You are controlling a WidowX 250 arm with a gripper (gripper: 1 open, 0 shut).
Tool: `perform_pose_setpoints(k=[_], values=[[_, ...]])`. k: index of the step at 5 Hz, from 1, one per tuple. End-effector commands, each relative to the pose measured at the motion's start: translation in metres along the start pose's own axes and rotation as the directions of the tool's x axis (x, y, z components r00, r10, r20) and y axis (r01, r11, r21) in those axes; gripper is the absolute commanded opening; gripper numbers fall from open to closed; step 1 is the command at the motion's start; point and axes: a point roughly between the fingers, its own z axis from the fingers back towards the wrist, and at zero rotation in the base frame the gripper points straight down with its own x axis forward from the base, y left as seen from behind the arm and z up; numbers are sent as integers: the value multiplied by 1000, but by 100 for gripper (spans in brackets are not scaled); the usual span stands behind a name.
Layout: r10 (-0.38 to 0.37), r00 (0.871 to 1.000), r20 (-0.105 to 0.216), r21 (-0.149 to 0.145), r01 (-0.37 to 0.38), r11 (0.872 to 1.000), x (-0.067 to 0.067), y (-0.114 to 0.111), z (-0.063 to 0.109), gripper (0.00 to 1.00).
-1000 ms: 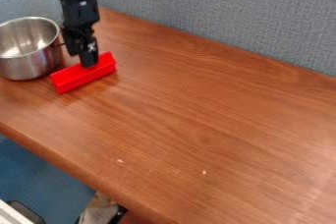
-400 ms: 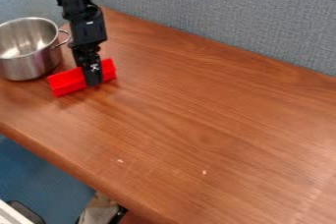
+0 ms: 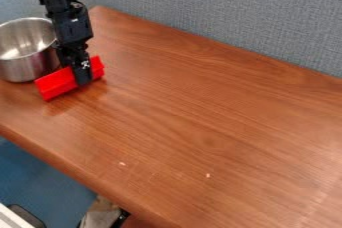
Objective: Put the red object in the metal pot
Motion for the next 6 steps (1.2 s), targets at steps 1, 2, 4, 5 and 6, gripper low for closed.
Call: perform_pose_setpoints(k=[1,2,4,5,6], values=[[47,995,85,74,-53,996,12,9,31,0],[106,990,90,71,-113,991,12,15,24,0],[128,987,95,106,-138,985,23,4,5,0],[91,991,94,147,-105,984,34,-15,-4,0],[60,994,92,190,-77,979,44,-29,-11,100]])
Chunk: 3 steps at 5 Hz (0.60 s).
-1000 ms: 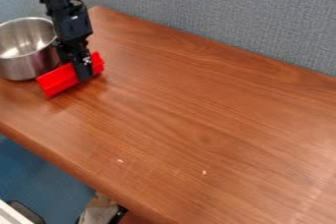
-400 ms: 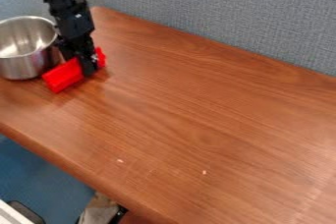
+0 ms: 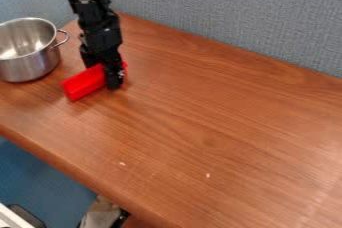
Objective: Put the red object in the metal pot
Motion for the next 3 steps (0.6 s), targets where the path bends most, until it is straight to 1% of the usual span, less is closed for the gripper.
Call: perform_pose_setpoints(k=[1,2,3], values=[[86,996,12,27,-86,996,13,0,16,0],[177,984,8,34,-177,984,19,3,24,0],[179,984,19,25,-179,983,20,26,24,0]])
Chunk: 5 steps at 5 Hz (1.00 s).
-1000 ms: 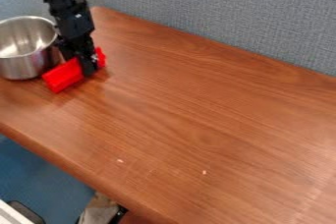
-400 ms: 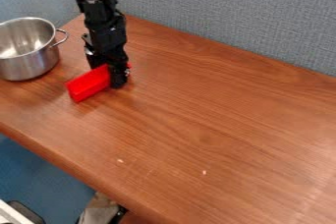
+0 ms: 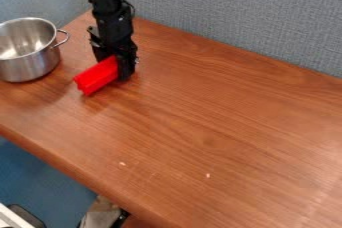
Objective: Put the red object in the metal pot
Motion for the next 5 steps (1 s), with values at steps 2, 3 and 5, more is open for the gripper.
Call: perform_pose_setpoints(k=[2,3,5], values=[[159,985,61,40,-161,986,16,35,39,0],[224,972,63,21,-226,974,17,28,44,0],[280,958,70,34,-282,959,6,46,38,0]])
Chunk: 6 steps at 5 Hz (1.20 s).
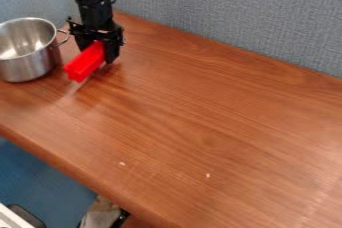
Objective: Put the red object in the metal pot
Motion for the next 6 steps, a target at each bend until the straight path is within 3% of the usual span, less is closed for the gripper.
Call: perform_pose_setpoints(k=[1,2,3,4,5,6], values=[[37,997,70,37,-39,999,3,18,23,0],[125,990,62,24,-127,992,18,5,31,0],[215,972,90,-26,-213,977,38,-13,67,0],[196,972,130,-31,-194,981,36,-27,91,0],[181,972,150,10,-185,983,34,-34,88,0],[206,963,172,12,-211,977,20,-31,87,0]])
